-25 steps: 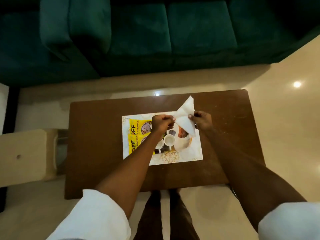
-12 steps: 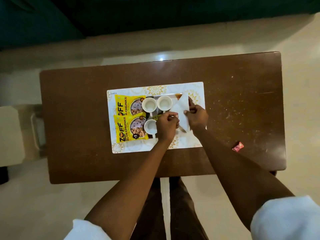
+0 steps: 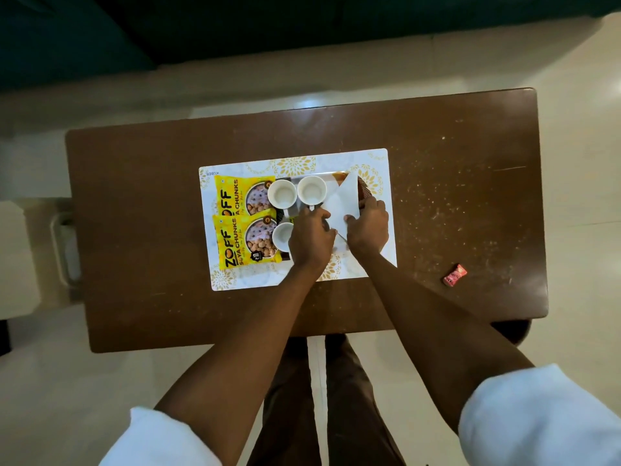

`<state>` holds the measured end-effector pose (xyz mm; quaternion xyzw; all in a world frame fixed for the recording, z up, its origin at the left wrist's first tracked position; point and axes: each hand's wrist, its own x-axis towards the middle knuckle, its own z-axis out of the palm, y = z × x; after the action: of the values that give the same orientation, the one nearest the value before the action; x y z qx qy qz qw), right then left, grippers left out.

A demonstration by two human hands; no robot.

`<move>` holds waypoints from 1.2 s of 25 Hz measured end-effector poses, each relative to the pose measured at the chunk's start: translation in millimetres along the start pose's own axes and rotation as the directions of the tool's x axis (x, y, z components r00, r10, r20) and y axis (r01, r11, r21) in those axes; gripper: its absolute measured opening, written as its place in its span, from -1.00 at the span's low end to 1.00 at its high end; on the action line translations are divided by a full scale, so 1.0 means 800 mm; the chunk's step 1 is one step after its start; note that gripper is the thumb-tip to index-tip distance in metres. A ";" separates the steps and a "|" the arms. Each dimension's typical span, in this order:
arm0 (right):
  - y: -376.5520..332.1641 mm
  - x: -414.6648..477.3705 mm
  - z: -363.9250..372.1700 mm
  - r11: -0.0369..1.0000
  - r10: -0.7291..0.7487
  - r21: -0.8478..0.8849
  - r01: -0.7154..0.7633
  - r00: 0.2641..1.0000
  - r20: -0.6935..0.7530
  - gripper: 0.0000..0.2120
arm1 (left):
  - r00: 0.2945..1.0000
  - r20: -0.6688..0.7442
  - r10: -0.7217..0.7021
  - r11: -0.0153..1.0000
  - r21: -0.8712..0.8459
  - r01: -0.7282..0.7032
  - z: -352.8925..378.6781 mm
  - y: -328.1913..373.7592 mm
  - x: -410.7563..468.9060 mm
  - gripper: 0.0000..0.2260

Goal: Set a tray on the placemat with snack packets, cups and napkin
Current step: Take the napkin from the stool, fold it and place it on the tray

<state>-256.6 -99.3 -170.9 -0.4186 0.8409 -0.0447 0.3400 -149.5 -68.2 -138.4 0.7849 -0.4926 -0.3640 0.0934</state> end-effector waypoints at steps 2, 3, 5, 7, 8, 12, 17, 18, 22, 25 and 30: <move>0.001 0.003 0.001 1.000 -0.004 -0.021 0.004 1.000 0.004 -0.48 | 1.000 -0.011 0.003 1.000 0.002 -0.003 0.001 0.001 -0.003 -0.67; 0.000 0.004 0.001 1.000 -0.006 -0.030 0.007 1.000 0.006 -0.47 | 1.000 -0.011 0.009 1.000 -0.003 -0.010 0.000 0.001 -0.004 -0.67; 0.000 0.007 0.000 0.999 -0.016 -0.038 0.016 1.000 0.010 -0.45 | 1.000 -0.004 0.022 1.000 -0.008 -0.022 -0.001 0.000 -0.004 -0.66; 0.002 0.009 0.000 0.999 -0.026 -0.035 0.027 1.000 0.011 -0.45 | 1.000 0.002 0.026 1.000 -0.015 -0.026 -0.002 0.002 -0.005 -0.66; 0.002 0.008 -0.001 0.999 -0.031 -0.028 0.031 0.999 0.013 -0.45 | 0.999 0.002 0.033 0.999 -0.016 -0.033 -0.003 0.006 -0.005 -0.67; 0.005 0.004 -0.011 0.996 -0.083 0.020 0.083 0.997 0.007 -0.54 | 0.995 -0.002 0.101 0.994 -0.041 -0.101 0.000 0.031 -0.010 -0.75; 0.042 -0.005 -0.055 0.987 -0.096 0.123 0.102 0.994 -0.052 -0.76 | 0.976 0.108 0.188 0.979 -0.101 -0.177 0.023 0.073 -0.025 -0.74; 0.056 -0.006 -0.068 0.987 -0.061 0.148 0.069 0.996 -0.059 -0.79 | 0.971 0.136 0.197 0.977 -0.109 -0.183 0.032 0.084 -0.031 -0.74; 0.127 -0.005 -0.117 0.965 0.134 0.241 -0.106 0.986 -0.103 -0.88 | 0.938 0.302 0.172 0.976 -0.184 -0.120 0.089 0.125 -0.054 -0.74; 0.202 -0.002 -0.148 0.909 0.297 0.338 -0.243 0.947 -0.120 -0.92 | 0.890 0.448 0.088 0.969 -0.247 0.028 0.148 0.153 -0.076 -0.72; 0.308 0.002 -0.162 0.768 0.527 0.490 -0.412 0.841 -0.120 -0.84 | 0.841 0.539 0.051 0.980 -0.187 0.060 0.232 0.172 -0.109 -0.72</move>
<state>-501.9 31.5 -161.3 -0.0947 0.9217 -0.2014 0.3178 -391.4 -24.3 -160.1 0.6383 -0.4586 -0.6177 0.0269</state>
